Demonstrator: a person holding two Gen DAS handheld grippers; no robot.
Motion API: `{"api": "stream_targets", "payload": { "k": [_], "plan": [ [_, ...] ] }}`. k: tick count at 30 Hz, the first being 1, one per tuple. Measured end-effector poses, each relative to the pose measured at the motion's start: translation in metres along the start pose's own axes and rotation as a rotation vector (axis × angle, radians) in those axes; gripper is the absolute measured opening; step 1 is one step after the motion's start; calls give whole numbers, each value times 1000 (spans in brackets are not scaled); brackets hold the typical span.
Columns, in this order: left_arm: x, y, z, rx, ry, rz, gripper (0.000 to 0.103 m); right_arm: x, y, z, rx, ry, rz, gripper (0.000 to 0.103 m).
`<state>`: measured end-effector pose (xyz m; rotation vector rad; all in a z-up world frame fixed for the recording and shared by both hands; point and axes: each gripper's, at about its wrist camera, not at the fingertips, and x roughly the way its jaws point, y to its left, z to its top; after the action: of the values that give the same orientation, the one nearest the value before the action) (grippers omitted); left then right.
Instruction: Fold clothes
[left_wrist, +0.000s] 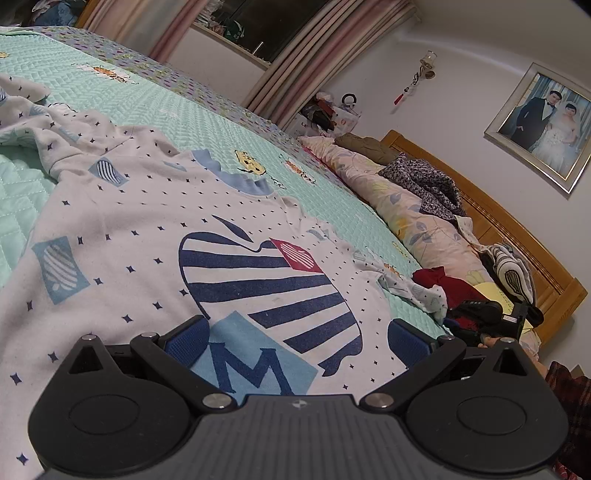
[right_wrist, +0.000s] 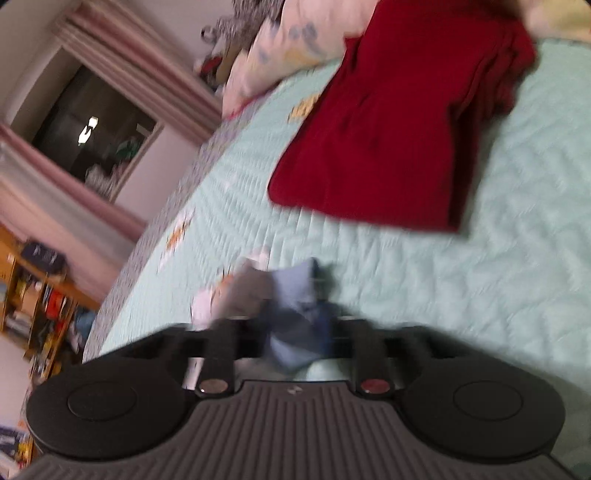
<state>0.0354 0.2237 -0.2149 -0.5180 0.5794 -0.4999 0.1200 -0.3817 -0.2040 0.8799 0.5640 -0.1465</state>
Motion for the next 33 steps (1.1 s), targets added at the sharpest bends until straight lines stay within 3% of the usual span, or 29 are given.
{"api": "stream_targets", "payload": {
  "k": [4, 9, 13, 15, 19, 22, 27, 30, 33],
  "plan": [
    [0, 1, 0, -1, 0, -3, 102, -7, 34, -5, -198, -25, -65, 7],
    [-1, 2, 0, -5, -2, -9, 102, -21, 116, 9, -674, -136, -203, 7],
    [0, 2, 0, -4, -1, -10, 102, -40, 155, 40, -829, -226, -316, 7],
    [0, 2, 0, -4, 0, -10, 102, -47, 159, 56, -852, -245, -358, 7],
    [0, 2, 1, -1, 2, -7, 102, -29, 142, 75, -862, -200, -417, 7],
    [1, 2, 1, 2, 4, -7, 102, 2, 113, 76, -823, -135, -371, 8],
    [1, 4, 1, 1, 5, -9, 102, 48, 71, 63, -746, 6, -528, 16],
    [1, 5, 2, 0, 5, -11, 102, 34, 66, 68, -596, -9, -550, 17],
    [1, 5, 2, 0, 4, -12, 102, 3, 74, 65, -502, -141, -583, 33]
  ]
}}
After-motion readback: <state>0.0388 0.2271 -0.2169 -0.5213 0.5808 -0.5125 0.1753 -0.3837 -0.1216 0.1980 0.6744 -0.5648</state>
